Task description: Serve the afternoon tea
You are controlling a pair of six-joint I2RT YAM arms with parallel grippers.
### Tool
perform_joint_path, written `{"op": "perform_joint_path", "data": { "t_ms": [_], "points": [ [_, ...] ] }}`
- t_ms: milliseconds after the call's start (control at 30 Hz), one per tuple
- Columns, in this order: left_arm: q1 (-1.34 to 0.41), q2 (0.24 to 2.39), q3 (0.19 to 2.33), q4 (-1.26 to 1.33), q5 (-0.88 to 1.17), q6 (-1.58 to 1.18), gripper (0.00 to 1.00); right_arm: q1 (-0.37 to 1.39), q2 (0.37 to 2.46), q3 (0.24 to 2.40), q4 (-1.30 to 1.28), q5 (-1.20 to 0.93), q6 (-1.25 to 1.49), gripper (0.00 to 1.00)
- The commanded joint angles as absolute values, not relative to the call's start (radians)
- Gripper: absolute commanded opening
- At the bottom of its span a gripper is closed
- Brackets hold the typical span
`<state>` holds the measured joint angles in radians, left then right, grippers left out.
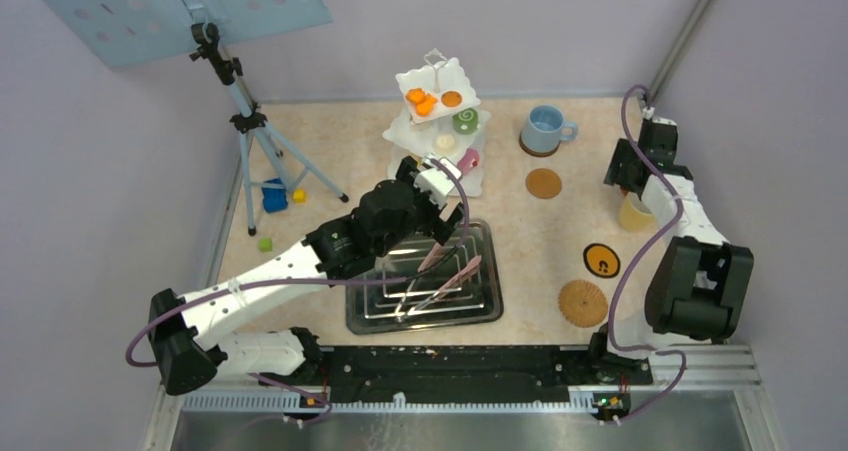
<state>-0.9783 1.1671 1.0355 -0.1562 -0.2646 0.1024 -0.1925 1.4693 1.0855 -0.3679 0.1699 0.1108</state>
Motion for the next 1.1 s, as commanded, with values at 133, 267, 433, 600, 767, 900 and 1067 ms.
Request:
{"op": "perform_joint_path", "data": {
  "t_ms": [133,267,433,600,767,900,1067],
  "points": [
    [-0.985,1.118,1.02,-0.096,-0.257,0.099,0.99,-0.224,1.575,1.108,-0.42,0.137,0.106,0.48],
    [-0.988,1.117,1.02,-0.095,-0.244,0.095,0.99,-0.224,1.562,1.069,-0.408,0.148,0.138,0.46],
    [-0.992,1.118,1.021,-0.095,-0.242,0.095,0.99,-0.224,1.546,1.088,-0.441,0.206,0.175,0.21],
    [-0.992,1.119,1.022,-0.096,-0.232,0.092,0.99,-0.224,1.473,1.156,-0.497,0.254,0.191,0.02],
    [-0.992,1.119,1.023,-0.096,-0.237,0.09,0.99,-0.157,1.385,1.239,-0.567,0.227,0.197,0.0],
    [-0.992,1.122,1.027,-0.098,-0.221,0.083,0.99,0.034,1.405,1.306,-0.551,0.201,0.193,0.0],
    [-0.992,1.112,1.027,-0.098,-0.231,0.085,0.99,0.144,1.579,1.45,-0.56,0.164,0.252,0.0]
  ]
}}
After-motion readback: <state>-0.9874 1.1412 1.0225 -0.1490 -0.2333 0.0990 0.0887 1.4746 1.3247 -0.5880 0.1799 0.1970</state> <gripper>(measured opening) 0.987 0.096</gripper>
